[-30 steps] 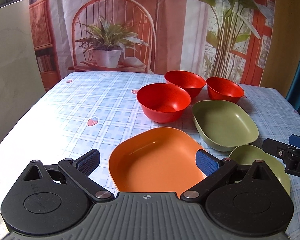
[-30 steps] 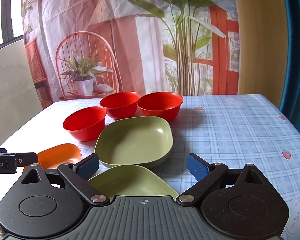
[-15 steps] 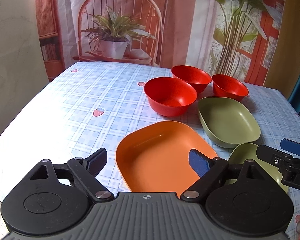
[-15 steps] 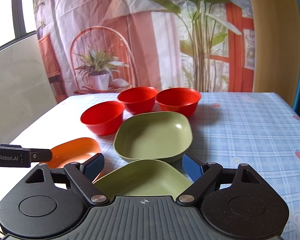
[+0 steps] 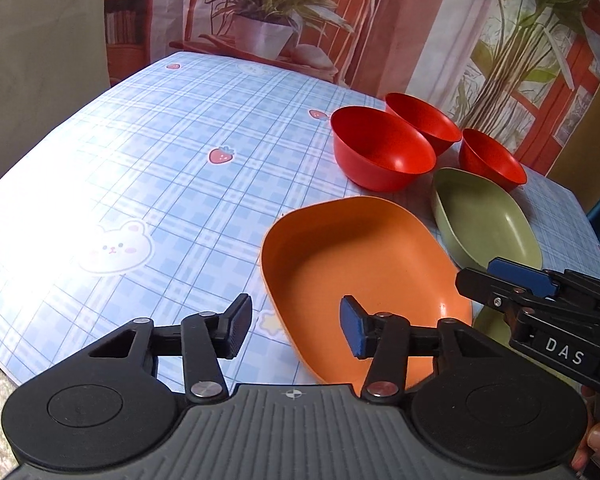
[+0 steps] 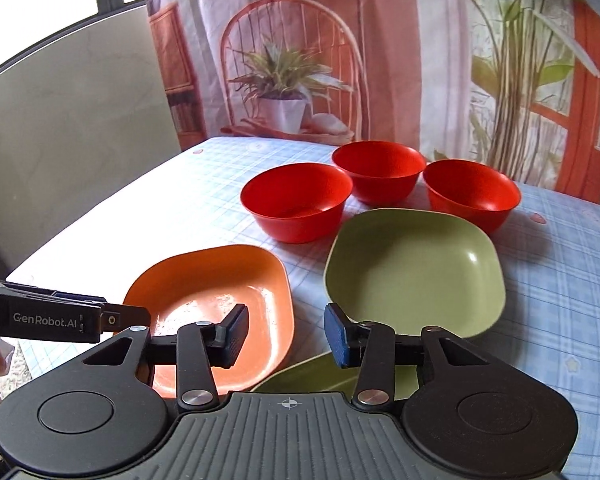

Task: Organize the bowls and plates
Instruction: 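Close the left gripper on the orange plate rim while the right gripper grips beside it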

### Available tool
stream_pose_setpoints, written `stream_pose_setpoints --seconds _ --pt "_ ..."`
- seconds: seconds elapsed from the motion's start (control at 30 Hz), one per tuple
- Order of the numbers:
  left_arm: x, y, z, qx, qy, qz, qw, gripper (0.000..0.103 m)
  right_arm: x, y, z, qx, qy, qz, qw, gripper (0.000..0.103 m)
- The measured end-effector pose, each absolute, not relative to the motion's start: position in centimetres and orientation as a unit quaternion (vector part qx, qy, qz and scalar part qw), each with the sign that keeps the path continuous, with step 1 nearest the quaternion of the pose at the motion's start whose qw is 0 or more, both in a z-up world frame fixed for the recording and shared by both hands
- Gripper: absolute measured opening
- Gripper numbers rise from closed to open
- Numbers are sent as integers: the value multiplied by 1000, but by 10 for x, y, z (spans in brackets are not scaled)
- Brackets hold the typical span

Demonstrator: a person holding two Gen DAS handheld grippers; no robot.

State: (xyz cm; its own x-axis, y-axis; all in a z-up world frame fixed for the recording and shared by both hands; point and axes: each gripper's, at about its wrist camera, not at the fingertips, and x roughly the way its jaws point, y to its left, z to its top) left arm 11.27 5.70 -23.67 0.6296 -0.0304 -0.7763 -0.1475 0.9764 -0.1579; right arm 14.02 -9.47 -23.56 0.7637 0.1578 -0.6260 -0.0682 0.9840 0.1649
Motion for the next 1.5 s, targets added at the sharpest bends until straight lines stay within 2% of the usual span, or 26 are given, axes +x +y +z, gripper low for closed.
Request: stream_pose_setpoints --seconds 0.07,0.3,0.5,1.5 --pt "115 59 -241 -110 435 32 893 42 149 -92 -240 66 347 65 933 33" --pt "123 68 -255 -141 449 31 882 27 164 -89 -253 72 371 64 923 27" --pt "128 62 -259 -132 452 24 882 25 166 -90 -257 78 376 64 921 15" --pt "119 29 -200 -51 377 -6 925 25 119 -115 -219 144 286 40 947 15"
